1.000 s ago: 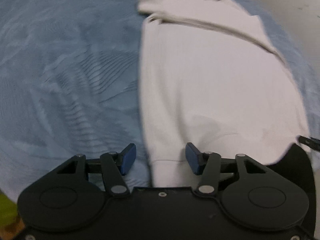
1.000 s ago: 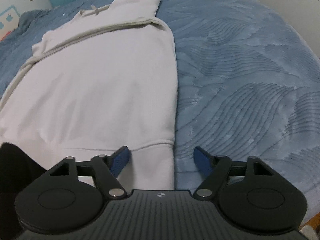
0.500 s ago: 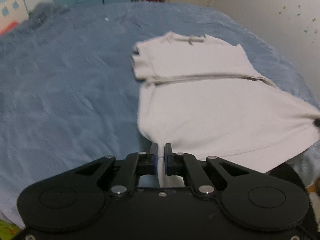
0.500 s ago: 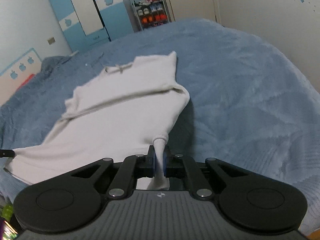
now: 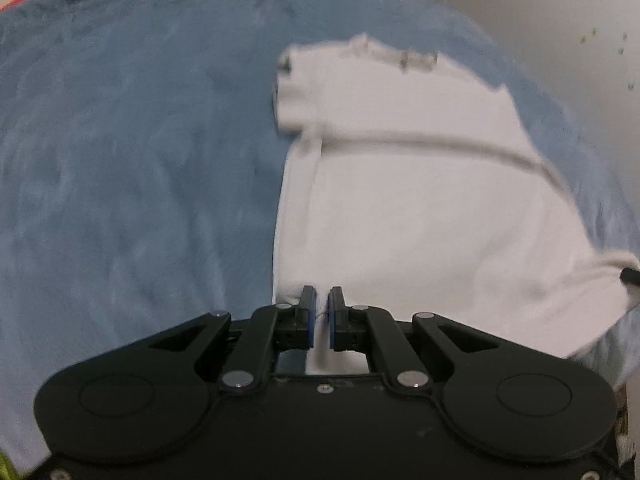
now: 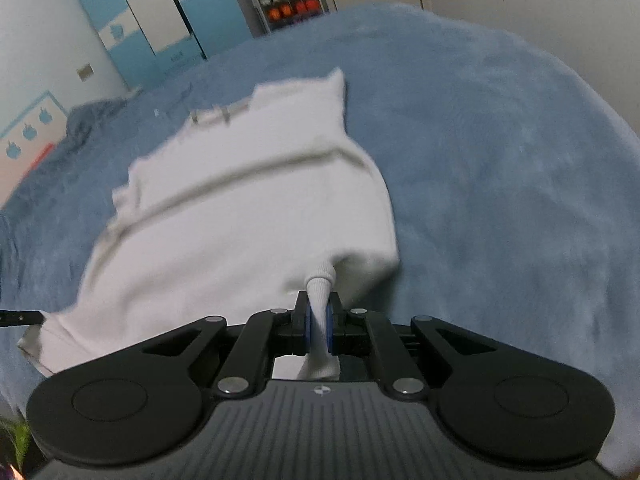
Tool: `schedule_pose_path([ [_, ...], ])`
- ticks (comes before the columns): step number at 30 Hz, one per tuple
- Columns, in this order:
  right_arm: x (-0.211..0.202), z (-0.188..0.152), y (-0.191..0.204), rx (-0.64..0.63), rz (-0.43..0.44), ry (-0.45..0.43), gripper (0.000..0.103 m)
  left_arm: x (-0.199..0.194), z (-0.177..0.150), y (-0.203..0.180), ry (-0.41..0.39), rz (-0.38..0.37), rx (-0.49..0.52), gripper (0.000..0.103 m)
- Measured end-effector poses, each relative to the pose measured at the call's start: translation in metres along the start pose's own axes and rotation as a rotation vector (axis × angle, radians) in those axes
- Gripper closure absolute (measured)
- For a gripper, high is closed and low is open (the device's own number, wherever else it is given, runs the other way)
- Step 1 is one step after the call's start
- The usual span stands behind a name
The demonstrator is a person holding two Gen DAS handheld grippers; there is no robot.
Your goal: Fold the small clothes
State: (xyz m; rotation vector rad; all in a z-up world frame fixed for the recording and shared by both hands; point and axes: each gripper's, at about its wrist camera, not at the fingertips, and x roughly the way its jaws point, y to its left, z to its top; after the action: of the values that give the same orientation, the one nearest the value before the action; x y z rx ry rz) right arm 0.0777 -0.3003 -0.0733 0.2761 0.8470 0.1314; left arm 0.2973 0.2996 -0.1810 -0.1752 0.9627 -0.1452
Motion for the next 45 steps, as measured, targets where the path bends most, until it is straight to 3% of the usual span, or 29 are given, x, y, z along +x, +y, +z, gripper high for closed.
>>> schedule_pose_path([
  [3,0.027,0.048,0.010,-0.023,-0.003,-0.075,0.096,0.016,0.051,-0.011,-0.114,0.079,0.074,0.099],
  [5,0.051,0.083,0.016,-0.028,-0.013,-0.124,0.096,0.032,0.087,-0.012,-0.153,0.061,0.065,0.099],
  [7,0.075,0.127,0.020,-0.026,0.040,-0.182,0.096,0.051,0.129,-0.013,-0.215,0.063,0.079,0.099],
  [10,0.110,0.180,0.026,-0.061,0.046,-0.307,0.091,0.070,0.189,-0.005,-0.354,0.078,-0.006,0.094],
  [11,0.122,0.194,0.027,-0.064,0.027,-0.351,0.084,0.073,0.202,0.002,-0.408,0.082,-0.055,0.087],
  [12,0.134,0.203,0.025,-0.059,-0.001,-0.382,0.053,0.074,0.210,0.010,-0.470,0.093,-0.092,0.065],
  [13,0.145,0.207,0.020,-0.045,-0.046,-0.387,0.014,0.077,0.212,0.018,-0.521,0.121,-0.119,0.043],
  [14,0.156,0.209,0.012,-0.022,-0.086,-0.378,0.003,0.082,0.209,0.026,-0.555,0.141,-0.132,0.046],
  [15,0.165,0.205,0.003,0.003,-0.097,-0.375,0.005,0.088,0.204,0.033,-0.559,0.146,-0.137,0.045],
  [18,0.191,0.182,-0.018,-0.007,-0.089,-0.317,0.010,0.122,0.191,0.046,-0.413,0.101,-0.070,0.045],
  [22,0.217,0.155,-0.025,-0.063,-0.176,-0.238,0.010,0.152,0.166,0.039,-0.280,0.129,0.031,0.045],
  [25,0.223,0.138,-0.020,-0.111,-0.210,-0.164,0.010,0.161,0.152,0.035,-0.153,0.034,0.041,0.045],
  [31,0.197,0.106,-0.012,-0.246,-0.247,-0.184,0.003,0.144,0.121,0.033,-0.089,-0.079,0.043,0.045],
  [32,0.198,0.106,-0.014,-0.250,-0.239,-0.170,0.009,0.156,0.117,0.029,-0.067,-0.082,0.055,0.045],
  [33,0.204,0.110,-0.019,-0.231,-0.200,-0.141,0.059,0.159,0.115,0.025,-0.063,-0.077,0.070,0.055],
  [34,0.208,0.115,-0.023,-0.199,-0.134,-0.086,0.096,0.161,0.111,0.024,-0.067,-0.084,0.089,0.089],
  [35,0.210,0.116,-0.024,-0.162,-0.095,-0.048,0.098,0.164,0.111,0.018,-0.053,-0.115,0.119,0.094],
  [38,0.194,0.121,-0.017,-0.160,-0.126,-0.102,0.098,0.145,0.113,-0.014,-0.129,-0.007,0.249,0.096],
  [39,0.184,0.123,-0.015,-0.144,-0.123,-0.127,0.098,0.132,0.112,-0.017,-0.162,0.007,0.249,0.096],
  [43,0.124,0.138,-0.014,-0.068,-0.031,-0.189,0.098,0.070,0.126,-0.010,-0.216,-0.060,0.149,0.096],
  [45,0.093,0.142,-0.008,-0.091,-0.027,-0.217,0.098,0.038,0.131,-0.016,-0.228,-0.056,0.163,0.096],
])
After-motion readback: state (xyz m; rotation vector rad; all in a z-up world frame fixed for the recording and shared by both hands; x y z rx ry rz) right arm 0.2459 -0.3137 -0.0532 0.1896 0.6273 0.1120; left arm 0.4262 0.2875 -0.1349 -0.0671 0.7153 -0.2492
